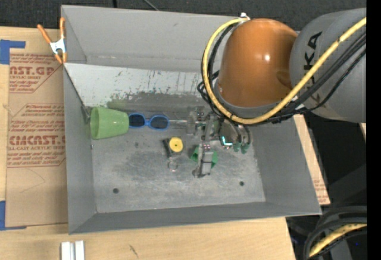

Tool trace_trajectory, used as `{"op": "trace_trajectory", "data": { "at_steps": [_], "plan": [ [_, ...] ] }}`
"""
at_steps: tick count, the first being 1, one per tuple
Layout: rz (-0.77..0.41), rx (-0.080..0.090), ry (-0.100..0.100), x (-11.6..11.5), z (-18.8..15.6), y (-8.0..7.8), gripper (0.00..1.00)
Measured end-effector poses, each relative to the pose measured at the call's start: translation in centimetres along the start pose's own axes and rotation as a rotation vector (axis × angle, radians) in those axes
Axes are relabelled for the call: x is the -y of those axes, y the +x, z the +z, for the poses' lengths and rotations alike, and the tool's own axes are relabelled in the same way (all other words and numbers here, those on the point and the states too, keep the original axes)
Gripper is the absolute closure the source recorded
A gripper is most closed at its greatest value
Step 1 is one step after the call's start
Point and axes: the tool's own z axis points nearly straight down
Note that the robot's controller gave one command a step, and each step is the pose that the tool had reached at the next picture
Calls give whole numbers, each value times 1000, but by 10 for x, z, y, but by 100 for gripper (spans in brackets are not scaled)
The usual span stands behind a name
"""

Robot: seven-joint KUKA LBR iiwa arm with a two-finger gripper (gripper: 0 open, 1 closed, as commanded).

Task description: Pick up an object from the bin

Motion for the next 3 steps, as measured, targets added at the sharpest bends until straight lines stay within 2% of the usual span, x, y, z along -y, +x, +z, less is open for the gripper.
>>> {"op": "trace_trajectory", "data": {
  "at_steps": [1,2,3],
  "plan": [
    [145,3,1,28,58,-18,0],
    [344,4,-1,11,144,-69,0],
    [344,7,-2,11,141,-70,100]
  ]
}}
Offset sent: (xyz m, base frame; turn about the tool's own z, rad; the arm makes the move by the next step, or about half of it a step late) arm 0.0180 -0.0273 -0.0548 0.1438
